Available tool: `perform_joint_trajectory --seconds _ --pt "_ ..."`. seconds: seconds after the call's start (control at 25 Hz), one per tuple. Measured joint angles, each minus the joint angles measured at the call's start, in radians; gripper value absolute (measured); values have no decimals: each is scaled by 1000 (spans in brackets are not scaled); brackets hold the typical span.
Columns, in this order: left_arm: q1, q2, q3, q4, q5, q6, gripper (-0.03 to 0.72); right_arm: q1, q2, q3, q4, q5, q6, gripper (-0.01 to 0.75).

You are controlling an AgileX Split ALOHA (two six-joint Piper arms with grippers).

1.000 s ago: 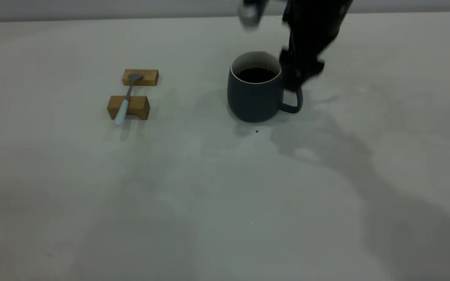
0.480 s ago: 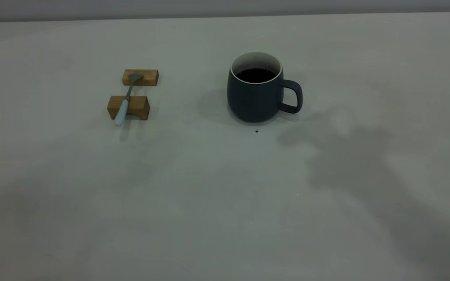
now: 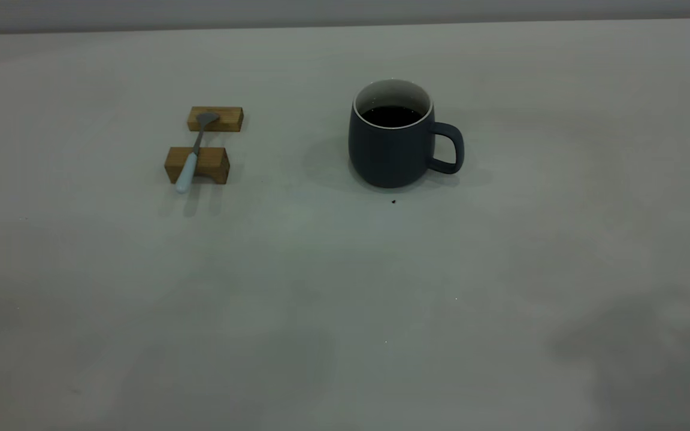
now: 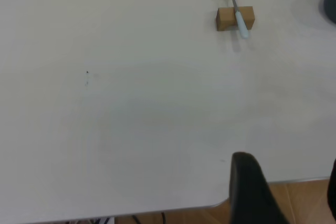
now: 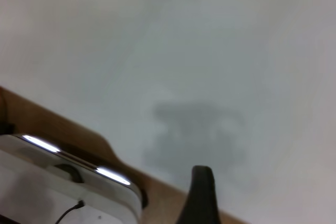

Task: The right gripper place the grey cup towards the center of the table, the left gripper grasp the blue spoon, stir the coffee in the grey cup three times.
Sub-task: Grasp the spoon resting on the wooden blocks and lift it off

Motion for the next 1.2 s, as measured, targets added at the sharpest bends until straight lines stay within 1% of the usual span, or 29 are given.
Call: perform_joint_trajectory --seconds 0.2,0.24,0.36,0.44,0.56,0.8,0.88,1.2 --pt "0 0 0 0 0 0 432 -1 -295 220 8 0 34 702" --pt "0 0 0 0 0 0 432 -12 -363 253 16 0 35 700" --pt "0 0 0 0 0 0 432 -94 -543 359 35 0 41 695" --pt "0 0 0 0 0 0 432 -165 -647 407 35 0 41 690" --pt "0 0 0 0 0 0 432 -240 -789 461 35 -4 41 681" --pt "0 0 0 0 0 0 432 -362 -940 549 22 -84 42 664" --pt "0 0 0 0 0 2 432 -380 -944 570 16 -102 42 660" --pt "0 0 0 0 0 2 432 -381 -944 597 15 -115 42 646"
